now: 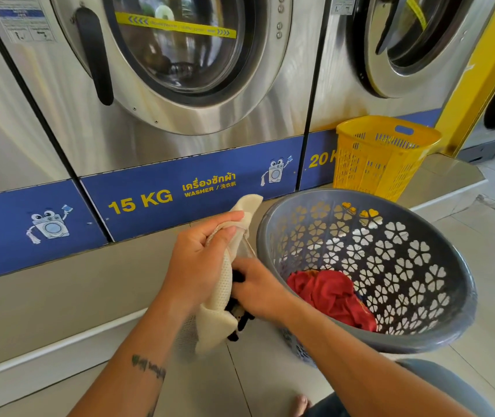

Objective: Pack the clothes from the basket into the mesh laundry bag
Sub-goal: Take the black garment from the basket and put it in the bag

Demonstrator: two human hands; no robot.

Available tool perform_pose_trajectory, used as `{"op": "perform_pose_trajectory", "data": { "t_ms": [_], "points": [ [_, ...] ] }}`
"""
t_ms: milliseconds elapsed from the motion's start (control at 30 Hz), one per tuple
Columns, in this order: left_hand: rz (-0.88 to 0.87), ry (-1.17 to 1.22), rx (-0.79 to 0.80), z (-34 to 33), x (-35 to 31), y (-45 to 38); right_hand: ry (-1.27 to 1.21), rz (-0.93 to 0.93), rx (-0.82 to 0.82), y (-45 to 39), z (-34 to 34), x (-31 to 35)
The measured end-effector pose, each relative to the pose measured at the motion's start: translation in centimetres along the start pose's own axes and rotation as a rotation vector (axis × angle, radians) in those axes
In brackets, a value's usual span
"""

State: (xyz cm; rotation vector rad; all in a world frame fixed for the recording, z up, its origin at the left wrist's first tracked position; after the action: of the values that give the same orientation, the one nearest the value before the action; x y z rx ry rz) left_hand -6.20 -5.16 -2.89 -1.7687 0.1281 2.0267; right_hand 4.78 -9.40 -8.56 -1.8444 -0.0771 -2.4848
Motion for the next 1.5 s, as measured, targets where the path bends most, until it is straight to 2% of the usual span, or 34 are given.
{"op": "perform_pose_trajectory", "data": {
  "t_ms": [167,233,333,467,533,600,700,767,867,933,1033,1167,1233,1333,1400,1500],
  "points": [
    [0.047,0.067,-0.122,1.4,-0.1,0.7,0.312,-0.230,0.219,-2.3,-0.7,-2.3],
    [0.067,0.028,-0.159,2.4,0.5,0.8,0.411,-0.318,0.210,-3.0,0.0,-2.9],
    [0.073,-0.138,-0.182,3.3,1.5,0.5,0.411,-0.316,0.142,-2.9,0.0,-2.9],
    [0.086,-0.218,-0.201,3.0,1.9,0.1,0.396,-0.337,0.268,-1.8,0.4,-3.3],
    [0.081,-0.223,-0.177,2.6,1.8,0.2,0.509,-0.282,0.198,-1.3,0.2,-3.8],
    [0.090,-0.218,-0.138,2.4,1.7,0.4,0.640,-0.232,0.037,-1.1,-0.8,-4.1],
    [0.119,-0.165,-0.116,2.8,1.5,0.7,0.504,-0.224,-0.106,-1.7,-2.1,-4.4],
    [0.134,-0.130,-0.128,3.2,1.5,0.8,0.426,-0.200,-0.023,-2.0,-1.8,-4.0],
    [0.142,-0.106,-0.171,3.5,1.5,0.9,0.596,-0.273,0.279,-2.0,-0.7,-3.9],
    [0.146,-0.099,-0.188,3.1,1.6,0.8,0.732,-0.332,0.352,-1.5,-0.5,-4.5],
    [0.137,-0.153,-0.215,2.8,1.8,0.8,0.833,-0.298,0.241,-0.8,-1.1,-4.4],
    [0.161,-0.191,-0.257,2.8,2.6,0.4,0.729,-0.174,0.206,-0.2,0.3,-1.4],
    [0.182,-0.206,-0.235,2.1,3.1,0.3,0.687,-0.137,0.166,0.2,2.1,0.3],
    [0.195,-0.285,-0.151,0.6,4.0,0.4,0.720,-0.093,0.002,0.9,5.6,1.4],
    [0.213,-0.360,-0.106,0.1,4.9,0.6,0.749,-0.101,-0.110,1.0,8.3,0.7],
    [0.246,-0.497,-0.068,-0.1,6.7,0.8,0.739,-0.209,-0.123,0.6,11.8,-1.9]
  ]
}}
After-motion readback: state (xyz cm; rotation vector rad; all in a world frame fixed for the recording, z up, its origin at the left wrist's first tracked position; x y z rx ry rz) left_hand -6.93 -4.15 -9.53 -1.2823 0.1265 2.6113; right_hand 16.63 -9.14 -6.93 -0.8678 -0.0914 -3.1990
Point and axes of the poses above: each hand's wrist, its own y-axis away from the middle knuckle, its own z-axis out of the back of the hand, x = y × z, the point moved 1 cm from there along -y, towards the middle knuckle, and after that the axes turned 4 degrees about x, right-handed, at the moved point
